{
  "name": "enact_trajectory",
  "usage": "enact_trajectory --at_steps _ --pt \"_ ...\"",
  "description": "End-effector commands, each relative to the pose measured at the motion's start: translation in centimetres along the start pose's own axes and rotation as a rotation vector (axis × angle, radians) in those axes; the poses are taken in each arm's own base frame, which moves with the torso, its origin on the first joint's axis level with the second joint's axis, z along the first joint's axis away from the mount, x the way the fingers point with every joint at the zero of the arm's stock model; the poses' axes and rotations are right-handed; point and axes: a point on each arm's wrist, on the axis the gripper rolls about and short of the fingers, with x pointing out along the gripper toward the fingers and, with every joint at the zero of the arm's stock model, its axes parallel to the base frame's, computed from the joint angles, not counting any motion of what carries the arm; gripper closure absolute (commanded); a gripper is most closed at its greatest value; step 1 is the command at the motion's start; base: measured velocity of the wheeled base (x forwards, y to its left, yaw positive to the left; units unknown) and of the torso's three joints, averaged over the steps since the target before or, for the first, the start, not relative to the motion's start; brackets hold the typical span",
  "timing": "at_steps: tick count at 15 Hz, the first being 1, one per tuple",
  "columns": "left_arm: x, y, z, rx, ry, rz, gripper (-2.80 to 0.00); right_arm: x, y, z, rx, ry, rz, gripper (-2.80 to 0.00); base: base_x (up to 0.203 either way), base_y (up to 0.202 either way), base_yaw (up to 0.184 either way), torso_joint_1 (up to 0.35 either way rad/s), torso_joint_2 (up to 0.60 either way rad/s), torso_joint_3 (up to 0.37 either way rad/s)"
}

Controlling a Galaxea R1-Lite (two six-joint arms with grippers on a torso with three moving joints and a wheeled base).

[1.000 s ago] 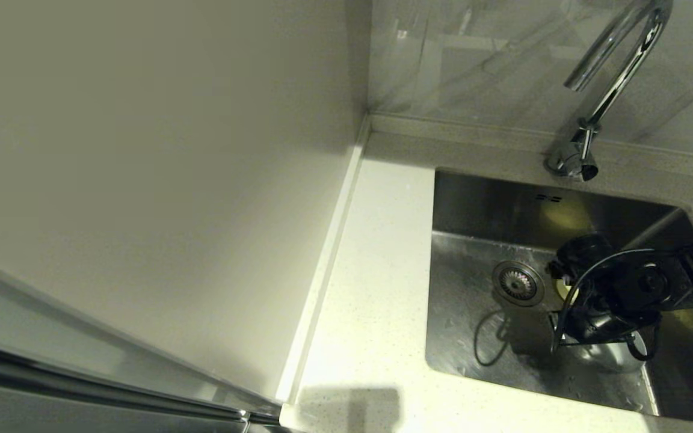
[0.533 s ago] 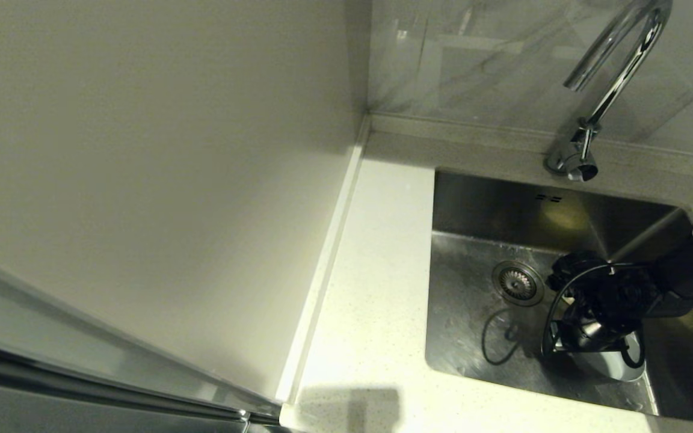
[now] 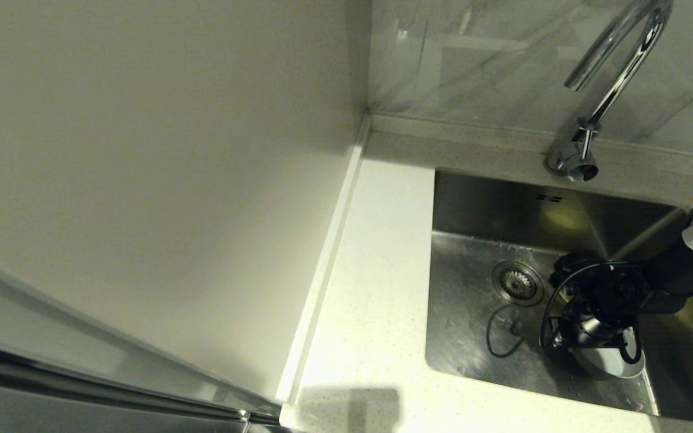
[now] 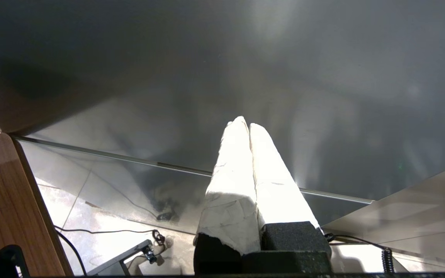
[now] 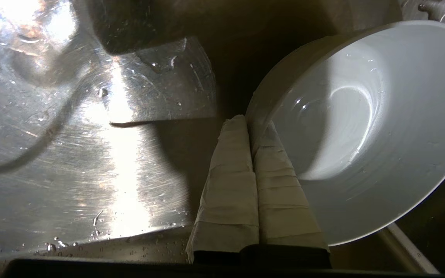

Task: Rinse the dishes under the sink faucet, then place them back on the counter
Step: Put a bowl into the sink

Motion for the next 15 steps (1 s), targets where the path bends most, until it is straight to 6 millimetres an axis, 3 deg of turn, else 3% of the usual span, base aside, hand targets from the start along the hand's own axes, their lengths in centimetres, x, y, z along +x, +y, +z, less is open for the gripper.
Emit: enact_trajectory --at_steps 1,6,9,11,15 --pt "0.0 0.0 -0.1 0.000 0.002 0.000 0.00 0.2 0.0 0.1 0.003 0.000 -0.003 -2.80 0.000 0.000 0.000 0.000 0.00 0.000" --pt "0.0 0.0 -0.1 0.000 0.002 0.000 0.00 -0.3 -0.5 0.5 0.017 -0.014 -0.005 -2.80 0.000 0.000 0.000 0.000 0.00 0.000" --pt "0.0 0.0 -0.1 0.000 0.002 0.000 0.00 -1.8 -1.4 0.8 0.035 -0.043 -0.003 -2.80 0.000 0.000 0.000 0.000 0.00 0.000" --pt "0.0 0.0 -0.1 0.000 0.002 0.000 0.00 -3.7 -2.5 1.2 0.051 -0.062 -0.005 -2.80 0.000 0.000 0.000 0.000 0.00 0.000" --pt "0.0 0.0 -0.1 0.000 0.002 0.000 0.00 -9.6 -5.1 1.3 0.087 -0.123 0.016 -2.80 0.000 0.000 0.000 0.000 0.00 0.000"
